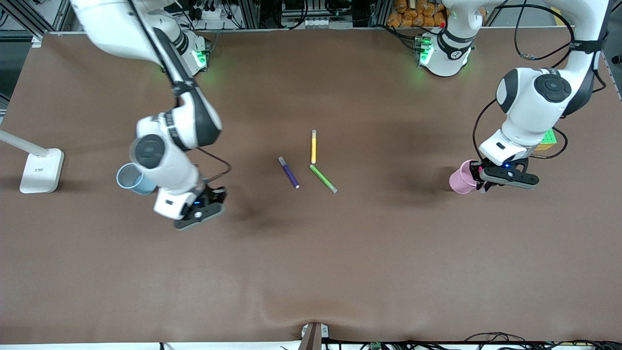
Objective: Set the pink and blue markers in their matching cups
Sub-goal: 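Carry the pink marker to the pink cup while the right gripper lifts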
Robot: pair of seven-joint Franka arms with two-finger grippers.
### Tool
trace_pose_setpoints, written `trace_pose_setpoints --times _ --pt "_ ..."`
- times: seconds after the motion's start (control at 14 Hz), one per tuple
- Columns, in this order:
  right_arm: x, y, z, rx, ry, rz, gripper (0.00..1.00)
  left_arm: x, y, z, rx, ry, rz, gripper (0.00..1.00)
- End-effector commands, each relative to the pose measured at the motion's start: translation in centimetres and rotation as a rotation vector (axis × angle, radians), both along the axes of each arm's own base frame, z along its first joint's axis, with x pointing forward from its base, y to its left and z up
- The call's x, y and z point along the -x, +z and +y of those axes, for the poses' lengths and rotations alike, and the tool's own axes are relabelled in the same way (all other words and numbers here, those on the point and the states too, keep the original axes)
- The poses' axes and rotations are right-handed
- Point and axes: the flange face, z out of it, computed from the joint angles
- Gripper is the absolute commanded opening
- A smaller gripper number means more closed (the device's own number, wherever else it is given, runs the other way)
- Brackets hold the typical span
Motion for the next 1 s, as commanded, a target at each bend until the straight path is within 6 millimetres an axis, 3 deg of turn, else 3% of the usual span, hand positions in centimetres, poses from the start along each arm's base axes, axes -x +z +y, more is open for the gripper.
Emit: trace_pose_setpoints --times 0.0,0.43,0.71,0.79,0.86,0.93 --pt "-0.1 1.6 -3.2 -0.107 0.106 0.018 0.00 1.0 -0.3 0.8 0.005 0.021 -0.028 0.00" --pt "-0.8 3.8 -14.7 -0.384 0.367 0.038 0.00 0.7 -2.2 1.0 0.022 0.023 -0.029 0.00" --pt "-0.2 3.9 -20.1 -0.507 0.538 -0.030 0.00 0.6 -2.9 0.9 0.032 0.024 -0.041 0.00" --pt "0.1 3.7 -21.3 -0.543 0.577 -0.041 0.00 0.5 -2.8 1.0 0.033 0.025 -0.044 0.22" --pt "0.7 3.7 -22.1 -0.599 0.609 -0.047 0.00 0.5 -3.1 0.9 0.033 0.024 -0.040 0.76" --pt "1.2 3.7 -23.1 -0.642 0.632 -0.049 0.00 0.3 -3.2 0.9 0.036 0.025 -0.038 1.00"
